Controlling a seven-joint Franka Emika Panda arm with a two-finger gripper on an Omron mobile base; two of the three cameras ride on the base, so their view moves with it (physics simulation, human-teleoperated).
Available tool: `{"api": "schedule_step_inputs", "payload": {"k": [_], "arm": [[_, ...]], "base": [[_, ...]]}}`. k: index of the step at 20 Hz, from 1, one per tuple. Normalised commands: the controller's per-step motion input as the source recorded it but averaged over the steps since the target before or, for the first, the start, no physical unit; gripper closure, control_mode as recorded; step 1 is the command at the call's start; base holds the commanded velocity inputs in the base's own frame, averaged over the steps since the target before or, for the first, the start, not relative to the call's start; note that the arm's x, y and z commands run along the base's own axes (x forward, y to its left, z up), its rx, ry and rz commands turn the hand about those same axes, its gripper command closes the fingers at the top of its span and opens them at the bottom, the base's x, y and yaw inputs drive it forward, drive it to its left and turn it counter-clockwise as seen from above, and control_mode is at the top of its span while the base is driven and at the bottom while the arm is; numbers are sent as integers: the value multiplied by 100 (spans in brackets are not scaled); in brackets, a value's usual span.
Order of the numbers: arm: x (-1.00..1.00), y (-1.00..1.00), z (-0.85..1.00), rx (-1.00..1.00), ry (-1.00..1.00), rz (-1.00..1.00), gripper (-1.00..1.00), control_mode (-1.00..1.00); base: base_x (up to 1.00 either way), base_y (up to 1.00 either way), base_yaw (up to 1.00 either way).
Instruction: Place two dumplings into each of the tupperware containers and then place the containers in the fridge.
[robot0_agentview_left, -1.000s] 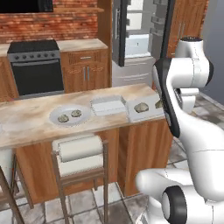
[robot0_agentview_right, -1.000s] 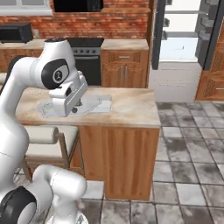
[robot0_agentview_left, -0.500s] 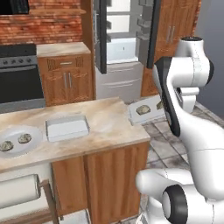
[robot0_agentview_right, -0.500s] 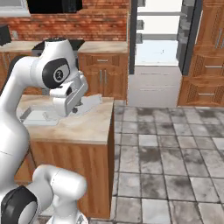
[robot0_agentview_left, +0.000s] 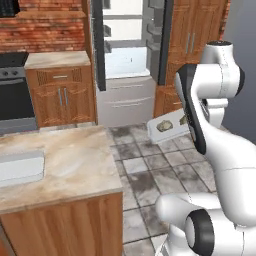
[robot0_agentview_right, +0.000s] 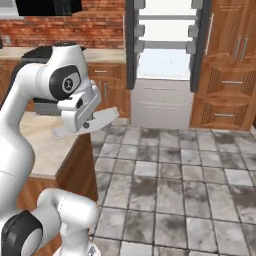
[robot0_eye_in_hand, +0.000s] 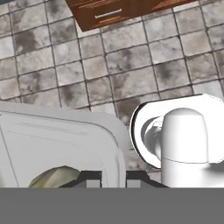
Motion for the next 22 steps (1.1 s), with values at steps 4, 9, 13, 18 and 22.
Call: {"api": "schedule_step_inputs", "payload": {"k": [4, 9, 13, 18, 22], "arm": [[0, 0, 0, 0, 0, 0, 100, 100], [0, 0, 0, 0, 0, 0, 100, 100], [0, 0, 0, 0, 0, 0, 100, 100], [0, 0, 0, 0, 0, 0, 100, 100], [0, 0, 0, 0, 0, 0, 100, 100]], "base": [[67, -100, 20], [86, -94, 16], [100, -68, 12], [100, -28, 7], [100, -5, 3]]}}
